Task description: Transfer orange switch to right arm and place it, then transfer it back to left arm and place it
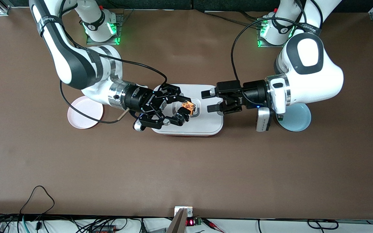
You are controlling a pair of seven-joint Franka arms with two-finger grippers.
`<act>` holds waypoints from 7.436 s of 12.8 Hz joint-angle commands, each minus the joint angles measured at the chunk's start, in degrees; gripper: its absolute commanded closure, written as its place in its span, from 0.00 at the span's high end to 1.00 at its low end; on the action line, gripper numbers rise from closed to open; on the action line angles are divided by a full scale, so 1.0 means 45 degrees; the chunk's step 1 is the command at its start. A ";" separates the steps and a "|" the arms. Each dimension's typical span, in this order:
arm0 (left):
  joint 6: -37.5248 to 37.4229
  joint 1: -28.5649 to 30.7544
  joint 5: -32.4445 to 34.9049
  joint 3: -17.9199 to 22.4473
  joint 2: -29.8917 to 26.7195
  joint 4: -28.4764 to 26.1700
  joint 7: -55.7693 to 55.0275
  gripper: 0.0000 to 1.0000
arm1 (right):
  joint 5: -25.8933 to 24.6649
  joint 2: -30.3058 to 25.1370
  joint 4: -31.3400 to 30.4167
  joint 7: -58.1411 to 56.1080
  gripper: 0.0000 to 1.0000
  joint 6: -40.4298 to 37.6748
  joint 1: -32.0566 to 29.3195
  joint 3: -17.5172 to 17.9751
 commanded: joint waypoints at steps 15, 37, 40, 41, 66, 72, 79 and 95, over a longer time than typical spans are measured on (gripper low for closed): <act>0.2292 -0.1199 0.1061 0.0146 0.0961 0.1173 -0.0882 1.00 | -0.2355 0.0205 0.0062 0.0887 0.24 0.1996 0.1331 -0.0957; -0.0247 -0.0301 0.1982 0.0068 0.1470 0.1856 0.2929 1.00 | -0.2729 -0.0400 -0.0016 0.1925 0.24 0.2821 0.1508 -0.0957; -0.0189 -0.0359 0.1982 0.0029 0.1489 0.1857 0.2966 1.00 | -0.2885 -0.0420 -0.0016 0.1944 0.24 0.2860 0.1528 -0.0957; -0.0149 -0.0456 0.2002 0.0029 0.1489 0.1857 0.2966 1.00 | -0.2886 -0.0400 -0.0016 0.1944 0.24 0.2860 0.1528 -0.0957; 0.0163 -0.0848 0.3623 0.0049 0.1782 0.2793 0.3045 0.74 | -0.2886 -0.0439 -0.0035 0.1983 0.24 0.3407 0.1626 -0.0918; 0.0124 -0.0848 0.3643 0.0107 0.2700 0.4005 0.2966 0.74 | -0.2905 -0.0595 -0.0055 0.2081 0.24 0.3329 0.1567 -0.0898; 0.0046 -0.0848 0.4443 0.0029 0.2622 0.3986 0.2966 0.72 | -0.2827 -0.0810 -0.0152 0.2100 0.24 0.3270 0.1509 -0.0878; -0.0089 -0.0809 0.4443 0.0029 0.2602 0.3966 0.2947 0.13 | -0.2788 -0.0908 -0.0230 0.2433 0.24 0.3309 0.1509 -0.0878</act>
